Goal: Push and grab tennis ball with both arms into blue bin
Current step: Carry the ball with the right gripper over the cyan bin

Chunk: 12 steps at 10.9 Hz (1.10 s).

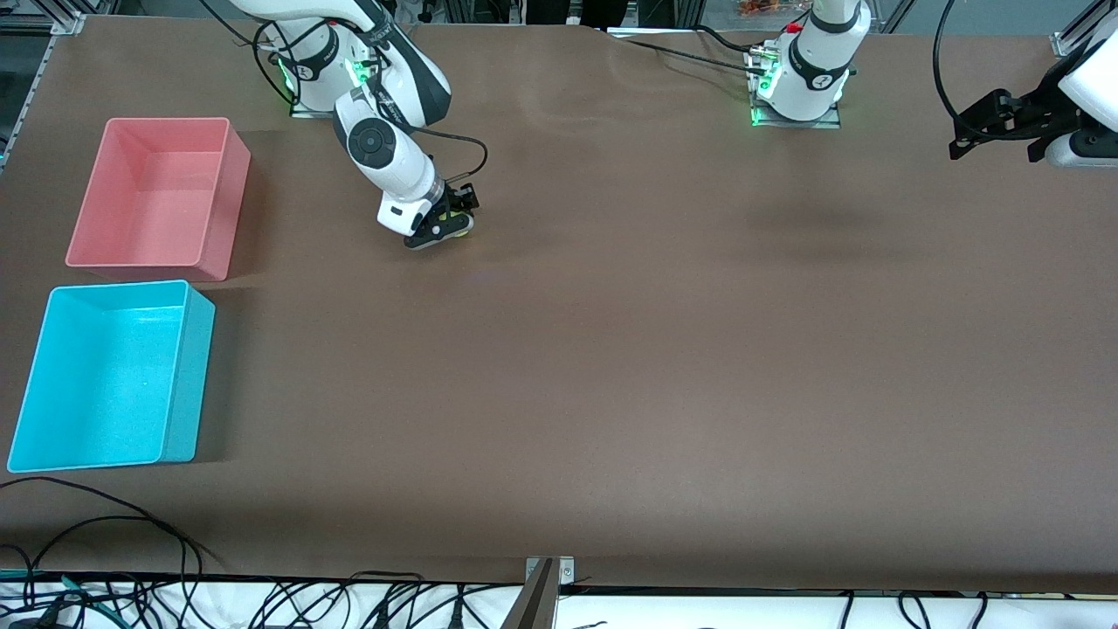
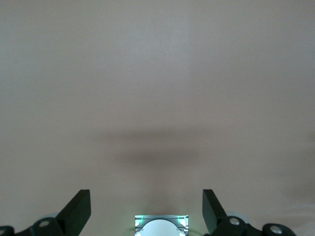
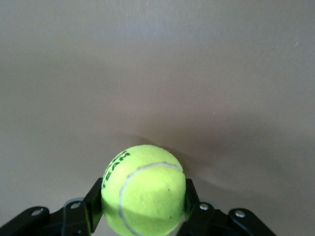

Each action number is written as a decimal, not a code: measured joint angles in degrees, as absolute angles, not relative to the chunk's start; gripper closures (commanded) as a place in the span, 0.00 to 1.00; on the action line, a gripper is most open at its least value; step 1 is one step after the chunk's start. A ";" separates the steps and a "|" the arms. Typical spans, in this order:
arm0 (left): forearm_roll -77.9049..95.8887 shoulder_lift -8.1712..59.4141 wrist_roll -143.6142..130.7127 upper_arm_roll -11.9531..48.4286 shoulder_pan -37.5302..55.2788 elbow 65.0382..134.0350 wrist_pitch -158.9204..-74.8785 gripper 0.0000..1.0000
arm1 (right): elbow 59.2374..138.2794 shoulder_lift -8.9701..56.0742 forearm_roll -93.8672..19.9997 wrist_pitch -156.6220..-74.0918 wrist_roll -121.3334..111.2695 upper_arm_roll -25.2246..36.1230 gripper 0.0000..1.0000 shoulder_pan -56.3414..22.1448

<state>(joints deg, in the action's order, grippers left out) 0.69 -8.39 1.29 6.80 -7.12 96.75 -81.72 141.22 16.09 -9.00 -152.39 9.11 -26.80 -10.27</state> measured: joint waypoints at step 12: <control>0.87 -3.54 0.22 6.64 -6.98 88.39 -81.70 0.00 | 112.37 13.76 5.60 -115.14 -8.50 -6.63 0.76 -9.73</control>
